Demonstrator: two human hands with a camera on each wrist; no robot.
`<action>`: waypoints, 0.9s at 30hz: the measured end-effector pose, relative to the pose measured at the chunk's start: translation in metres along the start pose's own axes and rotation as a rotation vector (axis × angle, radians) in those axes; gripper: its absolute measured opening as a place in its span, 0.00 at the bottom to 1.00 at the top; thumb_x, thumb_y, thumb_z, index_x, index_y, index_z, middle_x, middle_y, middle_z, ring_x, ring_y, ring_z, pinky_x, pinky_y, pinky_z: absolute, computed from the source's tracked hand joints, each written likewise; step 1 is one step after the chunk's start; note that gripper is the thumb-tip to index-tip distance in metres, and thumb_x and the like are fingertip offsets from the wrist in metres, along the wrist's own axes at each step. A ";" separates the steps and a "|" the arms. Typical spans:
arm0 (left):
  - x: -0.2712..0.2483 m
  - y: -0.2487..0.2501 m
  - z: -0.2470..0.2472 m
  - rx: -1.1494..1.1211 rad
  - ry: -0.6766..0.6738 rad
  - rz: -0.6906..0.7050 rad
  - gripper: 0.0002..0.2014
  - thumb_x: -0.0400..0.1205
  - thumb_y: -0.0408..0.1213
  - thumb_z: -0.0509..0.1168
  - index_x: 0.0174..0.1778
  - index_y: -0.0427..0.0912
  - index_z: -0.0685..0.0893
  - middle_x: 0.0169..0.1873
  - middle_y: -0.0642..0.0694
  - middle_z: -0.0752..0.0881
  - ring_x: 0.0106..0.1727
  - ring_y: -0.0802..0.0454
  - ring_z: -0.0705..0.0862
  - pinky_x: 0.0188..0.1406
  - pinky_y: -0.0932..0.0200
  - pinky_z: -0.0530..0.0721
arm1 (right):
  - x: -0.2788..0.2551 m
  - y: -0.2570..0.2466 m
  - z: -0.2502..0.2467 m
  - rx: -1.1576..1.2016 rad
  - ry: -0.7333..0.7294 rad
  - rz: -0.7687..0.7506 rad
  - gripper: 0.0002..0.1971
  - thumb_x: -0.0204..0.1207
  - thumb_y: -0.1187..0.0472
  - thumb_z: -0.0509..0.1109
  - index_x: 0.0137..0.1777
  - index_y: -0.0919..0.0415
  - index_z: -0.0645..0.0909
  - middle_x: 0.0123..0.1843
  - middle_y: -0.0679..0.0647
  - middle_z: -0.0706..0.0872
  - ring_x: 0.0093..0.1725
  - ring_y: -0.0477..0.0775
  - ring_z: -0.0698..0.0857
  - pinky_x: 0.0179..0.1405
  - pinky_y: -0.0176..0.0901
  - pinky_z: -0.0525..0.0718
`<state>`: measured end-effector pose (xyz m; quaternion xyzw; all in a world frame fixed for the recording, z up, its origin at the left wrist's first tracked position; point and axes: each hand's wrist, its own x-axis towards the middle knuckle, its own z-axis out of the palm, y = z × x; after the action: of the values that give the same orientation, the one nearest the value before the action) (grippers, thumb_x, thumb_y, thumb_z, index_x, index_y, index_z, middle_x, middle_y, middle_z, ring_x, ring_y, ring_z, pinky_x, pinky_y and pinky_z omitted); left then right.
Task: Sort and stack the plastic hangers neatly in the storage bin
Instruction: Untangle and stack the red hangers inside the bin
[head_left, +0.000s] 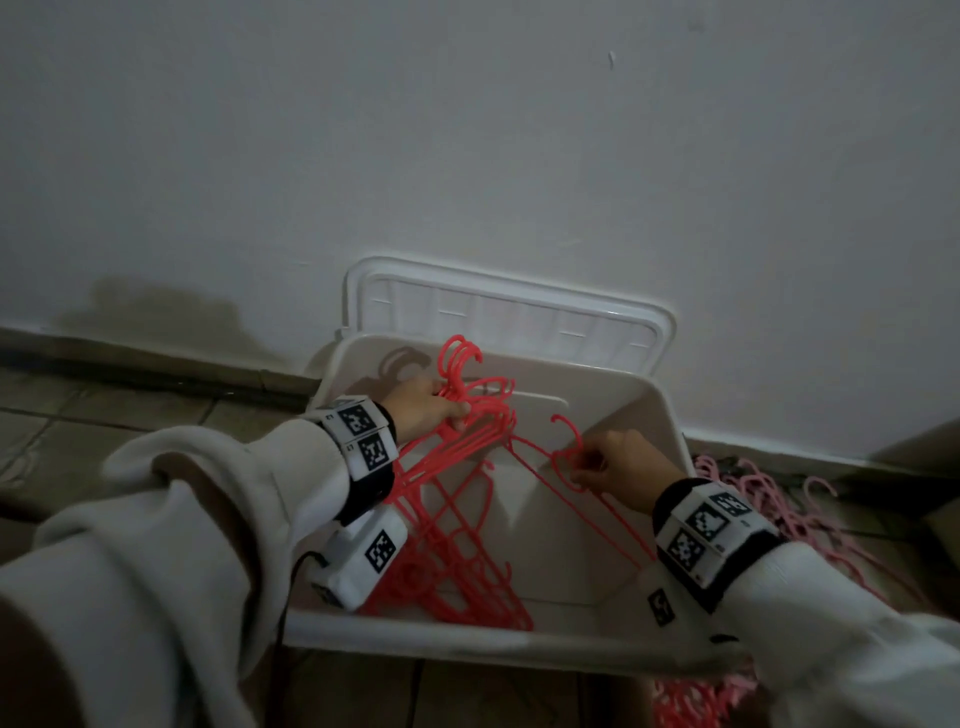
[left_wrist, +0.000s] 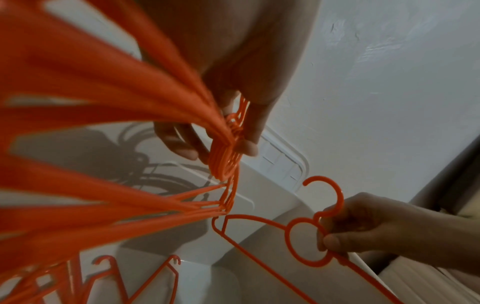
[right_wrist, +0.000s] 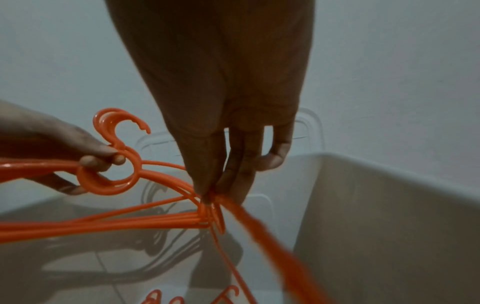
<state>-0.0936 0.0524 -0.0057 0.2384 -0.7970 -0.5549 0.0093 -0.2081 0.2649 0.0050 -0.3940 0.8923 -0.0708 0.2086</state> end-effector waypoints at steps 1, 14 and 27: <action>-0.001 0.001 0.000 -0.009 -0.006 0.007 0.14 0.81 0.25 0.63 0.28 0.40 0.78 0.12 0.56 0.80 0.17 0.67 0.78 0.27 0.74 0.78 | -0.003 -0.002 -0.002 0.038 0.007 -0.014 0.13 0.75 0.60 0.70 0.29 0.48 0.76 0.42 0.59 0.90 0.43 0.53 0.89 0.44 0.36 0.81; -0.018 0.014 0.001 0.024 -0.049 -0.041 0.07 0.76 0.27 0.68 0.36 0.45 0.83 0.35 0.47 0.84 0.41 0.52 0.82 0.55 0.58 0.80 | 0.003 -0.035 0.003 0.660 0.078 0.005 0.09 0.76 0.68 0.70 0.34 0.66 0.79 0.14 0.41 0.81 0.17 0.35 0.81 0.20 0.23 0.76; -0.027 0.012 0.015 0.009 -0.126 -0.063 0.19 0.69 0.18 0.72 0.56 0.31 0.82 0.46 0.42 0.85 0.50 0.48 0.82 0.50 0.63 0.82 | 0.031 -0.067 0.021 0.823 -0.020 -0.061 0.08 0.78 0.73 0.63 0.39 0.63 0.78 0.30 0.52 0.81 0.20 0.30 0.79 0.23 0.19 0.71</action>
<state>-0.0784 0.0796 0.0063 0.2280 -0.7905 -0.5653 -0.0595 -0.1722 0.1973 -0.0045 -0.3048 0.7753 -0.4240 0.3553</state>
